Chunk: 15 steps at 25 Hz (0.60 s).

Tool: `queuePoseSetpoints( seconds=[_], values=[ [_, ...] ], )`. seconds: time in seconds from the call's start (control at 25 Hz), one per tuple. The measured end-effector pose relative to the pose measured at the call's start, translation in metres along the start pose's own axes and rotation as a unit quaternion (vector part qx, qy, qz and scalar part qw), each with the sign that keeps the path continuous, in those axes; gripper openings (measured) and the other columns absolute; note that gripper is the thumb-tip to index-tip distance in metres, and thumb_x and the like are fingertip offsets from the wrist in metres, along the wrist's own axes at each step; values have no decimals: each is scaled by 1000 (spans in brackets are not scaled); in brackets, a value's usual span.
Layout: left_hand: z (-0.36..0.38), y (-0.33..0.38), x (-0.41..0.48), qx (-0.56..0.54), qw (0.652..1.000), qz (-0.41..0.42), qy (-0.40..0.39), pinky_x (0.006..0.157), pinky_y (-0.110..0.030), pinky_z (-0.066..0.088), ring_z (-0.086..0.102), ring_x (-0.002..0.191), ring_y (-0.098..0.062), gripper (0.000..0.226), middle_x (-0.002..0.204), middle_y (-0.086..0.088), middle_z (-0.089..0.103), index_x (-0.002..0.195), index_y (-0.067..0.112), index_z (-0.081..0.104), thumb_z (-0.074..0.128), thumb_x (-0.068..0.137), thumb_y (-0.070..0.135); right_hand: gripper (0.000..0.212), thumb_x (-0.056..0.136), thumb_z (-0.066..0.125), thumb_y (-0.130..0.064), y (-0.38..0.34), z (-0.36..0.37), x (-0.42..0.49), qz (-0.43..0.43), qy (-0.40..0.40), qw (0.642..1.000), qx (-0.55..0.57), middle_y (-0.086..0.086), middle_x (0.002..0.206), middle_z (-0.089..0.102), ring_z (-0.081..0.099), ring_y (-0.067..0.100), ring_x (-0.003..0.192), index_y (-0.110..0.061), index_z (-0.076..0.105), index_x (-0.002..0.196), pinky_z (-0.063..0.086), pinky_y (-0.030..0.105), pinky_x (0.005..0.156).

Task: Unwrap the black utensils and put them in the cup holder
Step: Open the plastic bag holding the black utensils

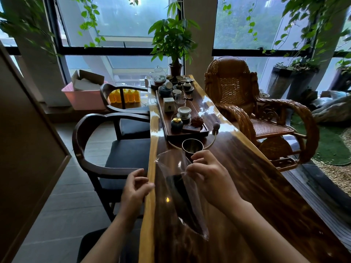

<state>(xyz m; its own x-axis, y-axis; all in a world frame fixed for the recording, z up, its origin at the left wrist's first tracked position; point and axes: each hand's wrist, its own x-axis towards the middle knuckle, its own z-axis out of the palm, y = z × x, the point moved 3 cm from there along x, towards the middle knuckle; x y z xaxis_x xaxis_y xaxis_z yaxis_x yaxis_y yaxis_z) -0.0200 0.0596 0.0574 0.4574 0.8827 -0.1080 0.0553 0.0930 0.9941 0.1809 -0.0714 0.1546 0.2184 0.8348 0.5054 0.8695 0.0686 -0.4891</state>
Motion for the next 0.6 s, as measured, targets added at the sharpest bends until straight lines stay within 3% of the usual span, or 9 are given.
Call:
queuePoseSetpoints(
  seconds=[0.08, 0.12, 0.24, 0.32, 0.4, 0.6],
  values=[
    [13, -17, 1, 33, 991, -61, -116, 101, -41, 49, 48, 135, -22, 122, 148, 2, 44, 155, 35, 25, 89, 53, 56, 9, 90, 69, -29, -4, -9, 7, -18, -7, 1000, -11, -2, 124, 59, 63, 8, 105, -24, 76, 94, 59, 23, 81],
    [21, -20, 4, 32, 983, -78, -163, 110, -43, 42, 38, 144, -24, 137, 158, 0, 33, 158, 37, 15, 93, 48, 57, 14, 91, 64, -32, -7, -15, 10, -26, -14, 1000, -9, -2, 126, 58, 63, 8, 107, -24, 75, 94, 57, 20, 83],
    [45, -8, 14, -36, 967, -101, -233, 119, -46, 32, 27, 151, -28, 148, 166, -8, 22, 159, 37, 6, 97, 43, 55, 18, 91, 61, -33, -14, -31, 24, -29, -26, 999, 5, -3, 128, 58, 59, 1, 106, -24, 75, 97, 49, 9, 82],
    [58, 0, 22, -103, 954, -120, -253, 119, -56, 32, 41, 145, -33, 142, 160, -13, 39, 157, 35, 14, 98, 44, 51, 13, 90, 64, -27, -15, -42, 33, -15, -24, 999, 40, -6, 125, 58, 60, 1, 106, -23, 75, 98, 50, 10, 86],
    [69, 9, 26, -137, 944, -106, -282, 114, -59, 39, 56, 132, -35, 116, 143, -14, 60, 149, 28, 35, 97, 52, 44, 10, 91, 66, -20, -14, -52, 40, 0, -23, 996, 85, -8, 122, 59, 60, 4, 112, -21, 74, 98, 53, 16, 90],
    [89, -2, 26, -117, 946, -101, -285, 104, -56, 51, 66, 119, -37, 75, 131, -21, 66, 131, 12, 57, 93, 67, 25, 14, 95, 64, -19, -9, -64, 47, 35, -13, 990, 134, -10, 125, 58, 60, 4, 113, -23, 72, 105, 54, 20, 92]
  ],
)
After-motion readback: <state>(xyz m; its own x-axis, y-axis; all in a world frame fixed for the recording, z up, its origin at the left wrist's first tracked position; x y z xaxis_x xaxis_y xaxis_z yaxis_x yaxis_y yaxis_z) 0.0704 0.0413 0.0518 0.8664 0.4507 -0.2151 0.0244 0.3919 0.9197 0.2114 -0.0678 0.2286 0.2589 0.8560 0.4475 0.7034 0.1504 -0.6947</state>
